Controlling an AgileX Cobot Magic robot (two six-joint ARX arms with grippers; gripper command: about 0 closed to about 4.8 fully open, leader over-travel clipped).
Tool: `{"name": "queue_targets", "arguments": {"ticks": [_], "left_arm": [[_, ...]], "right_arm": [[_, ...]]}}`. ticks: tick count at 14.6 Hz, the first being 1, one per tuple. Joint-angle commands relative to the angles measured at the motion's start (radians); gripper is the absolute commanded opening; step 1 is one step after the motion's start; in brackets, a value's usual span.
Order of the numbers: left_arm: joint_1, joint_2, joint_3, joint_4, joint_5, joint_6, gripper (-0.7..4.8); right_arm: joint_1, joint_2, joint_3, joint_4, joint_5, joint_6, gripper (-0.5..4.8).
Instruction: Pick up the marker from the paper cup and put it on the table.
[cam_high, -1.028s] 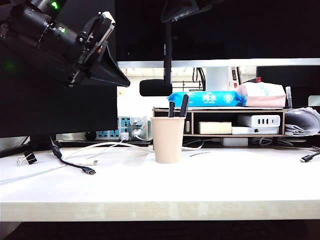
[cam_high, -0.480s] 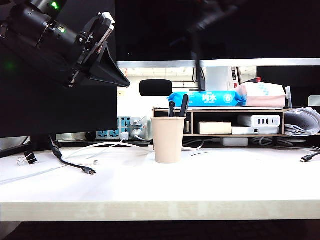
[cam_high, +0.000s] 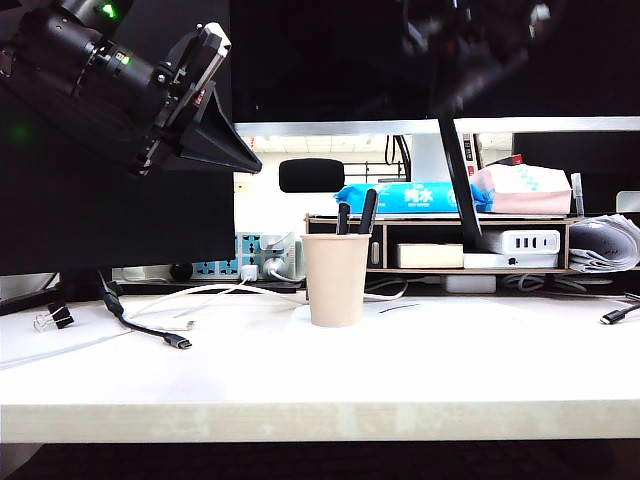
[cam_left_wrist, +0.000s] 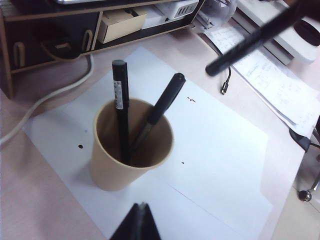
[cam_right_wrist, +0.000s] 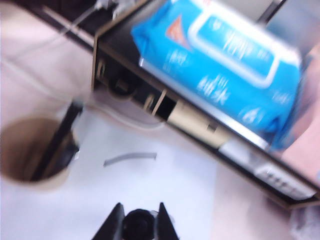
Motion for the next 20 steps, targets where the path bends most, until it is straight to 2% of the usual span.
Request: {"name": "queue_targets", "arguments": {"ticks": [1, 4, 7, 10, 13, 16, 18, 20], "left_arm": [[-0.002, -0.002, 0.003, -0.002, 0.027, 0.0, -0.05], [-0.002, -0.002, 0.003, -0.013, 0.03, 0.0, -0.05], [-0.002, -0.002, 0.003, -0.024, 0.03, 0.0, -0.05], [-0.002, -0.002, 0.003, -0.027, 0.038, 0.0, -0.05], [-0.002, -0.002, 0.003, -0.028, 0.049, 0.0, -0.05], [-0.002, -0.002, 0.002, -0.028, 0.049, 0.0, -0.05], [-0.002, -0.002, 0.002, -0.028, 0.049, 0.0, -0.05], [-0.002, -0.002, 0.002, -0.028, 0.049, 0.0, -0.05]], "right_arm": [[0.002, 0.0, -0.12, 0.018, 0.052, 0.009, 0.08], [0.002, -0.001, -0.196, 0.022, 0.103, 0.012, 0.08], [0.002, 0.0, -0.2, 0.058, 0.197, 0.012, 0.08], [0.002, 0.03, -0.2, 0.093, 0.19, 0.017, 0.08], [0.002, 0.098, -0.2, 0.081, 0.166, 0.072, 0.13], [0.006, 0.127, -0.2, 0.085, 0.092, 0.117, 0.13], [0.006, 0.126, -0.199, 0.098, 0.08, 0.118, 0.14], [0.006, 0.126, -0.199, 0.098, 0.085, 0.117, 0.9]]}}
